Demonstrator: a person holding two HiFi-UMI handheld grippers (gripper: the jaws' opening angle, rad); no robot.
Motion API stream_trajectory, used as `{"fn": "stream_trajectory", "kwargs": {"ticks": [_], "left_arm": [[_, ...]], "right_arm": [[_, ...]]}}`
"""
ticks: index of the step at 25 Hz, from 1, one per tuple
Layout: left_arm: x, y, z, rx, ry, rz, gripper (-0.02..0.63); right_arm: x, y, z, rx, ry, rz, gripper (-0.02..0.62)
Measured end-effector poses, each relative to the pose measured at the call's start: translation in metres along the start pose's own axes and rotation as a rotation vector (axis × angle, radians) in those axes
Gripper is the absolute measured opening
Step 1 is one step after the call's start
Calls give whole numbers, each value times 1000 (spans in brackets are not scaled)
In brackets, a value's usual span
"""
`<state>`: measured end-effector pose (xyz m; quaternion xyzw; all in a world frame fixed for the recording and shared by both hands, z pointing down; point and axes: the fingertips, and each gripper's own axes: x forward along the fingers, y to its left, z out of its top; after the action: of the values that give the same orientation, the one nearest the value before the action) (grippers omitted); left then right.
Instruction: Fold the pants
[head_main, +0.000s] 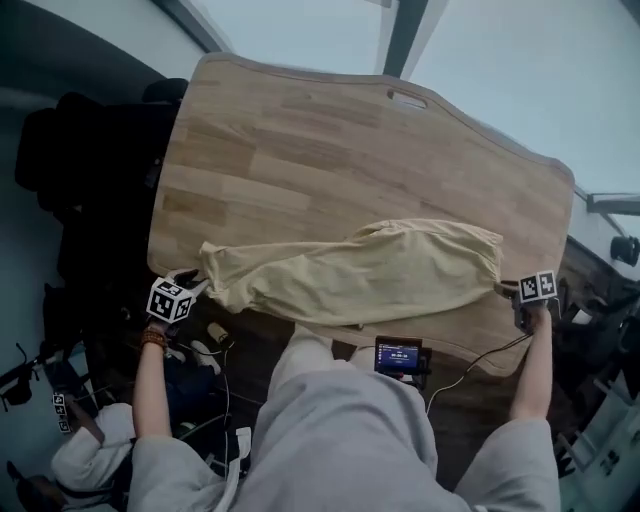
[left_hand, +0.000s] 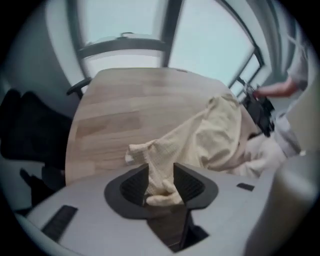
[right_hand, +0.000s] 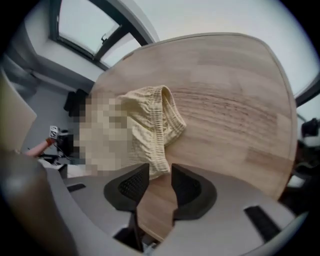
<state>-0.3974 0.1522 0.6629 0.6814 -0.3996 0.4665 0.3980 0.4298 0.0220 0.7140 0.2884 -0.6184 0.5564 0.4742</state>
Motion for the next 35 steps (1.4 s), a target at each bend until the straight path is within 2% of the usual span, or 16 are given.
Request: {"fn": "stream_trajectory", "kwargs": {"ticks": [1,2,4,6,9,12,14,17,21,25,27,28,30,31,33,35], "left_arm": [[1,12,-1,-73,-19,2,160],[4,18,-4,-101,-10,-4,160],[18,13,-18,-69,59,-39,160],[33,-2,-36,-31,92,-79,160],[41,-27,-56,-44,-7,-115,194],[55,-54,-78,98,-67,-42,216],[68,-59,-86,184,-89,54,242],[75,-53,-75,201,-181,177,281],[78,-49,-69,199,-249,209,281],[74,-45,-67,171,-312,216,279],[66,-41,-56,190,-354,231,278],[61,-36,-47,202,-376,241,275],[53,-17,-24,203,-409,274,260],[50,-1,-11,172,-414,294,253],[52,36,17,40,-411,298,253],[58,63,55,-94,-423,229,253]], "right_arm": [[-1,-4,4,-47,15,-80,139],[-4,-4,13,-114,21,-164,132],[-13,17,39,-314,17,-306,120],[-9,83,74,-585,-32,-328,100],[35,250,124,-1021,-155,-118,98],[93,392,148,-1361,-201,49,130],[137,451,143,-1508,-134,138,140],[188,515,115,-1685,9,240,141],[241,584,77,-1777,85,325,153],[292,595,68,-1822,142,224,157],[297,597,79,-1759,85,227,145],[296,597,91,-1704,40,220,107],[288,588,125,-1608,-56,154,84],[283,580,143,-1574,-91,109,84],[272,560,174,-1521,-122,27,84],[262,543,194,-1481,-126,-23,86]]}}
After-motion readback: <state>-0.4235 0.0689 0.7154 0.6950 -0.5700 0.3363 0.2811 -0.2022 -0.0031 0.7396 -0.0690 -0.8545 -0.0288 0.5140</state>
